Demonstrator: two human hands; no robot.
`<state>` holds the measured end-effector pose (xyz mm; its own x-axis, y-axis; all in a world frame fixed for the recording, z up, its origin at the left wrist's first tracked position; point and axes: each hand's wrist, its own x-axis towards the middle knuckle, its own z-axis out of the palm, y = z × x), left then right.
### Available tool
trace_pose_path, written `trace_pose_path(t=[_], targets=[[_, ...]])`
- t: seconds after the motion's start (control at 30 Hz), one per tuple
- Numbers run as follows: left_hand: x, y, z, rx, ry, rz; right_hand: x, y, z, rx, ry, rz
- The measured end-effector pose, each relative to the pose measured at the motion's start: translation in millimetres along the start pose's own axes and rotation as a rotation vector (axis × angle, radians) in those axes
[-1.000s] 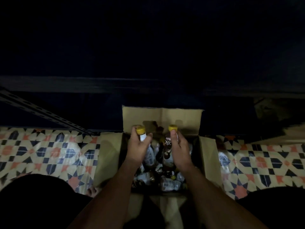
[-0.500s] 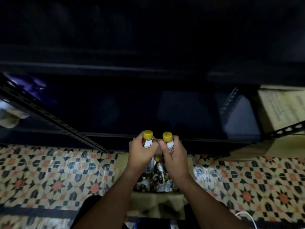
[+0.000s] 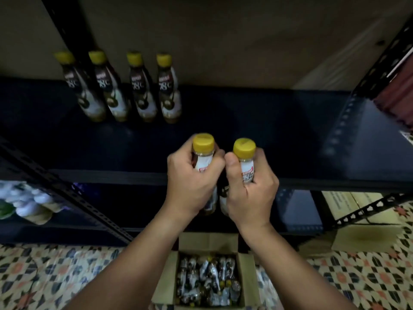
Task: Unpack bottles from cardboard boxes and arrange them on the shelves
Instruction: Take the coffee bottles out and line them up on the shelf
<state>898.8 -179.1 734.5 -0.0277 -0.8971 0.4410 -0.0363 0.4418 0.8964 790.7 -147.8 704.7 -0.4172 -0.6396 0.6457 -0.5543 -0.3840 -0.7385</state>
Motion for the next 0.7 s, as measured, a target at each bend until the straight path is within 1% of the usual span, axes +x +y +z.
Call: trace_pose_path(t=[0.1,0.2,0.43,0.57,0.7], targets=[[31,16,4,-0.013,0.0,0.088,33,-14,4,0.038,0.055,-0.043],[54,10,9,-0.031,-0.008,0.118,53,-11,15,0.059,0.076,-0.016],[76,-23,20,-0.051,-0.075,0.129,66,27,32,0.003,0.015,0.085],[98,-38,26,-0.063,-0.107,0.097,83,40,41,-0.043,0.026,0.113],[118,-49,34,-0.032,-0.099,0.056,102,54,51,-0.08,0.052,0.142]])
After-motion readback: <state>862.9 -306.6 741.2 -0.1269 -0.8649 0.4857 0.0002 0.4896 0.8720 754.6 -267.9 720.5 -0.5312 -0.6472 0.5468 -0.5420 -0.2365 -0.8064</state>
